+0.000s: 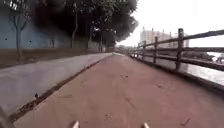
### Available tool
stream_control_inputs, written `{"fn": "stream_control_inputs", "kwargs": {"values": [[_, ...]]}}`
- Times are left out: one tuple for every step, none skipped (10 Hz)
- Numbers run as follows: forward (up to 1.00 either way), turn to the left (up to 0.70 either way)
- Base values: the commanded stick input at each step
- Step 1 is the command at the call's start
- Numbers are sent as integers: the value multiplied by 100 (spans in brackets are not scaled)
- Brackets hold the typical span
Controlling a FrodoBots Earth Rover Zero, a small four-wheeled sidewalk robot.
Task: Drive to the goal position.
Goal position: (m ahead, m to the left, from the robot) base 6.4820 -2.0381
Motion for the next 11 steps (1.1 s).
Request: {"fn": "stream_control_inputs", "kwargs": {"values": [[70, 0], [70, 0], [70, 0], [70, 0], [70, 0], [70, 0], [70, 0], [70, 0], [70, 0], [70, 0], [70, 0]]}}
